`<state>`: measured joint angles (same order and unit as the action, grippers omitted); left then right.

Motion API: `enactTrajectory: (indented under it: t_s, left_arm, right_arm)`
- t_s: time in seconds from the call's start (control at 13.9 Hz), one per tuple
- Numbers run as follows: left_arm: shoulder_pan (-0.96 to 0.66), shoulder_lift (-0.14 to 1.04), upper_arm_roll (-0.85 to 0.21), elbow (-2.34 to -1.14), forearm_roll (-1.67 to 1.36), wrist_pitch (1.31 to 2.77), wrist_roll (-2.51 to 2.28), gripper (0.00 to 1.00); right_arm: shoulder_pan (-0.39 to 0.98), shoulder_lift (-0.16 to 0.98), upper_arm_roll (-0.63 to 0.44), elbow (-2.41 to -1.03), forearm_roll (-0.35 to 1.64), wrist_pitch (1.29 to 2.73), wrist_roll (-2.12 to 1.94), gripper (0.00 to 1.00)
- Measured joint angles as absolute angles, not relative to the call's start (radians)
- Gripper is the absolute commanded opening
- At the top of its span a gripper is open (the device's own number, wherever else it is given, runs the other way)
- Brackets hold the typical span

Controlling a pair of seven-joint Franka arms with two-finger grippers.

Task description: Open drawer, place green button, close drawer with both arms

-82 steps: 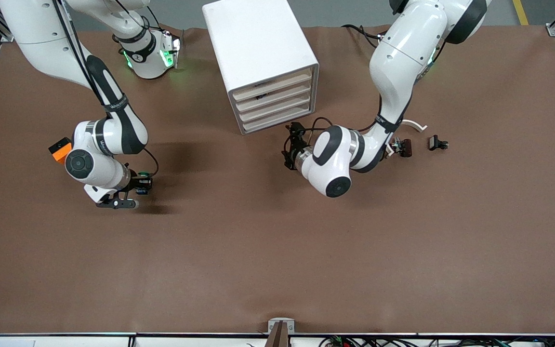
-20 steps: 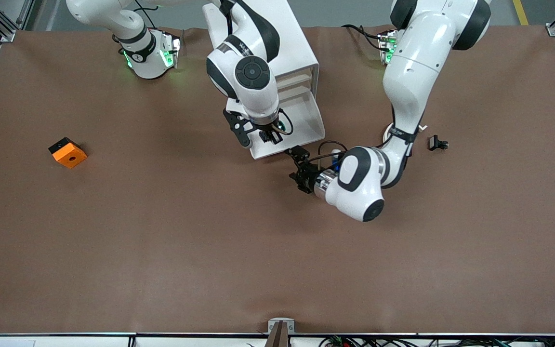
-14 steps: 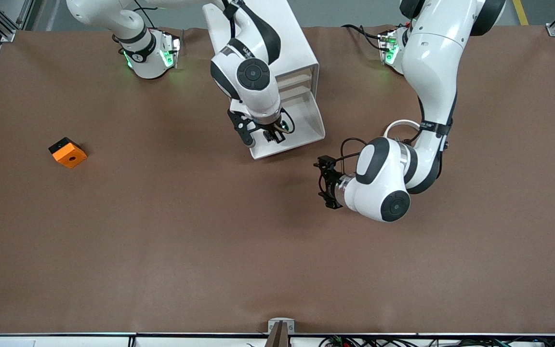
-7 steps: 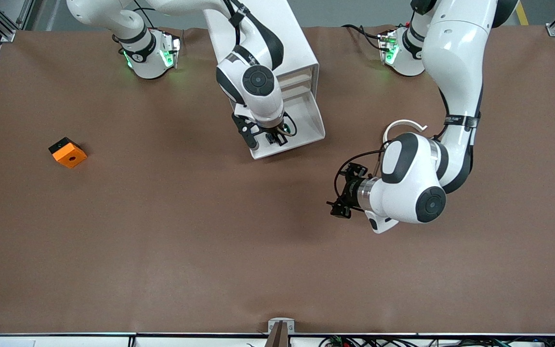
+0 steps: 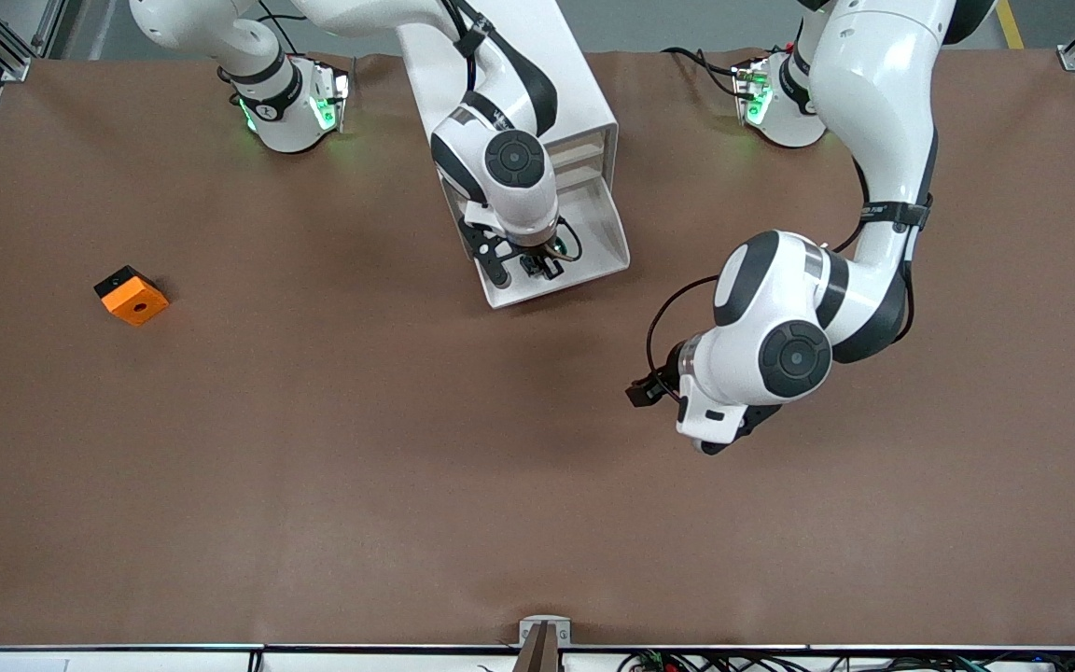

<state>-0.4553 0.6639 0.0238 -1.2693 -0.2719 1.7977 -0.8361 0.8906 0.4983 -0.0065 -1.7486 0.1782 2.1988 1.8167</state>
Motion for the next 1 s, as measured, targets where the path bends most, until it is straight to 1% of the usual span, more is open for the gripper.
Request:
enactTrajectory:
  t_s: [0.07,0.14,0.22,0.5,0.65,0.79,1.0]
  left_arm:
    - [-0.457,0.649,0.021,-1.301,-0.267,1.834,-0.787,1.0]
    - [-0.458,0.63,0.017,-1.348,-0.265,1.887,-0.747,1.0]
    - [-0.459,0.607,0.01,-1.411,-0.265,1.957,-0.716,1.0]
    - [-0.461,0.526,-0.06,-1.692,-0.265,2.257,-0.696,1.0]
    - [-0.464,0.515,-0.101,-1.778,-0.265,2.363,-0.744,1.0]
    - [-0.468,0.512,-0.136,-1.824,-0.265,2.41,-0.79,1.0]
    - [-0.47,0.506,-0.17,-1.876,-0.265,2.412,-0.806,1.0]
  right_arm:
    - [0.891,0.5,-0.007,-1.749,0.178,2.199,1.817,0.66]
    - [0.891,0.501,-0.007,-1.749,0.178,2.199,1.817,0.97]
    - [0.892,0.501,-0.007,-1.749,0.178,2.199,1.817,1.0]
    - [0.894,0.501,-0.009,-1.741,0.178,2.195,1.818,1.0]
    - [0.894,0.497,-0.013,-1.713,0.178,2.144,1.818,1.0]
    - [0.892,0.474,-0.02,-1.672,0.178,2.058,1.814,1.0]
    - [0.878,0.396,-0.027,-1.627,0.178,1.94,1.774,1.0]
